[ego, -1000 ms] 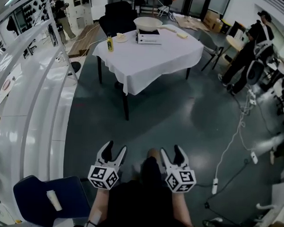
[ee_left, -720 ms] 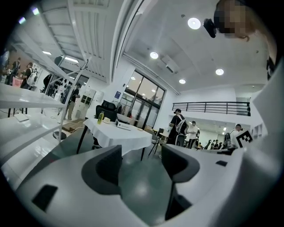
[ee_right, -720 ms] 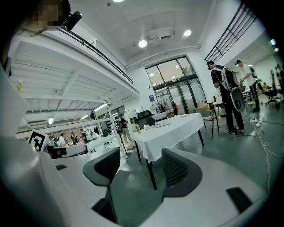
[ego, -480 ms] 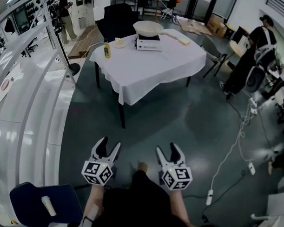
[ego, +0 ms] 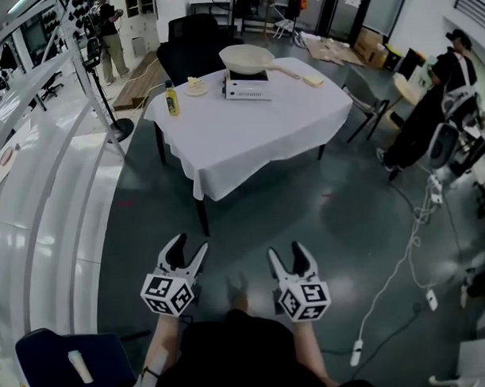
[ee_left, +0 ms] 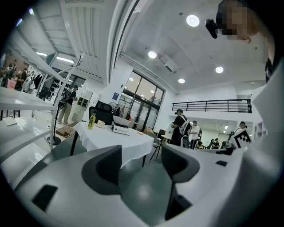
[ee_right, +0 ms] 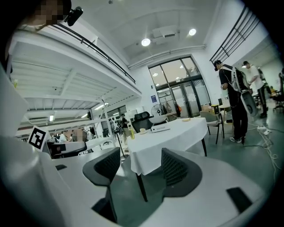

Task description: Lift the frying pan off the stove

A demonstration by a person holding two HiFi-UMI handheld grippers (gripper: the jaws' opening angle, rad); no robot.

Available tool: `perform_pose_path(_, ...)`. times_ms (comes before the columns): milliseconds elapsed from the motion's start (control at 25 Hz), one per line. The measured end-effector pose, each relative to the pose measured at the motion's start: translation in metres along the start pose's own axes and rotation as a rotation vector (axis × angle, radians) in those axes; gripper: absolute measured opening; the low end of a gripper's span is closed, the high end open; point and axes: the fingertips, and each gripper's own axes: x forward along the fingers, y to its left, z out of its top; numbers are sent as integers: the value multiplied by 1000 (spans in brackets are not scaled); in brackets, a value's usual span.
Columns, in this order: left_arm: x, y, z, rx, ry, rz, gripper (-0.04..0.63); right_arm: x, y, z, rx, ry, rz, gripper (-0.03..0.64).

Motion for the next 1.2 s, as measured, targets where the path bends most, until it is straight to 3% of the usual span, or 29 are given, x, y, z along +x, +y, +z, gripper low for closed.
perform_pose_path(520,67,4,-3,0,19,12,264,52,-45,8,11,31,27,267)
perform_pose_path(1200,72,5,-18,-17,47,44,264,50,-55,-13,47,77,23,267)
